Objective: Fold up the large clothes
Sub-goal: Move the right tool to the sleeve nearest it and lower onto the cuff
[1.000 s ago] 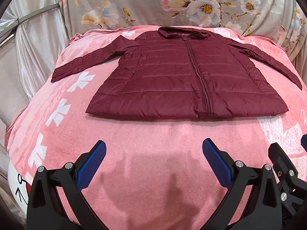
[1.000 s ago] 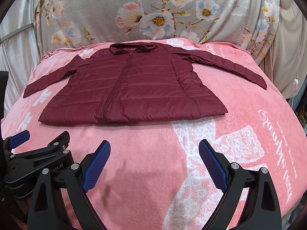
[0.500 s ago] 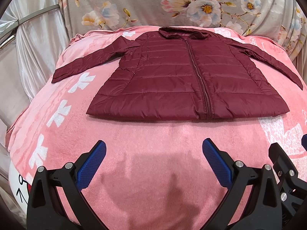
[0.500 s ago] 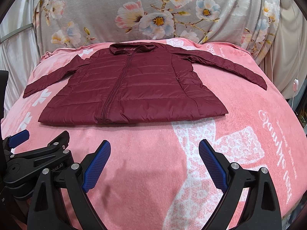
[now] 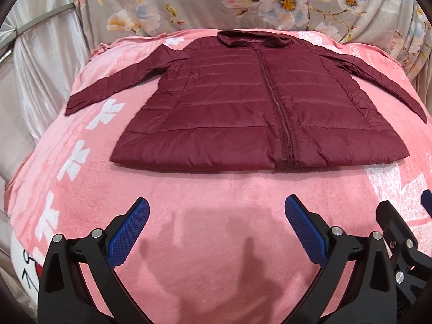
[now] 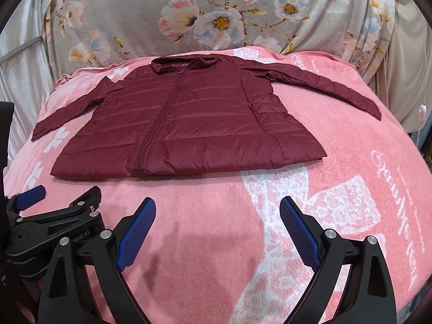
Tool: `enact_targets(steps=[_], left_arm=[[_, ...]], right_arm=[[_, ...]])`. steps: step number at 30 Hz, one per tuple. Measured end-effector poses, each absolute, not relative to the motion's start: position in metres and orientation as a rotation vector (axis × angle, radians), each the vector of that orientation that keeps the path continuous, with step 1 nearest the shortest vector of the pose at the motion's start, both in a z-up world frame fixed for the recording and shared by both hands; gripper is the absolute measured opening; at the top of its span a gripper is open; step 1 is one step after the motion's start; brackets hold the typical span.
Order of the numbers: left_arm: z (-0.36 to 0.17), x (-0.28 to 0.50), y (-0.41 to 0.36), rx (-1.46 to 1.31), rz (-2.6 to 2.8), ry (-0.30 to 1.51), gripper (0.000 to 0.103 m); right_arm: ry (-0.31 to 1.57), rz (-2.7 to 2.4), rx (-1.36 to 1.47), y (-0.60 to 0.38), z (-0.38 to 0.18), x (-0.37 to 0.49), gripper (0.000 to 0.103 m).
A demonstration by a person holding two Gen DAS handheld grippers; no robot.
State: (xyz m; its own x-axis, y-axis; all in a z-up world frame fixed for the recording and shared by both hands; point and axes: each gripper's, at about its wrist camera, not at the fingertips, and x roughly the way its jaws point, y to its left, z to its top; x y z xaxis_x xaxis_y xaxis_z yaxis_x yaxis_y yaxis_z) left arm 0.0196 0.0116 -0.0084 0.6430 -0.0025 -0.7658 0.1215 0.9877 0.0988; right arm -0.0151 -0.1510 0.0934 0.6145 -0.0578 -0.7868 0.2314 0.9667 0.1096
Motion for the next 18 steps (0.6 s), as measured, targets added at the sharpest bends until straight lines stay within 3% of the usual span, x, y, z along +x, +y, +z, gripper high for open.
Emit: enact_targets(steps=[13,18], left_arm=[[-0.008,0.077,0.030,0.066,0.014,0.857,0.098],[-0.007,0.088,0.021,0.110,0.032,0.817,0.098]], right_arm=[[0.815,-0.470,0.443,-0.333,0.089,0.036,0.091],[0.767,-0.479,0.419,-0.351,0.096,0.044,0.091]])
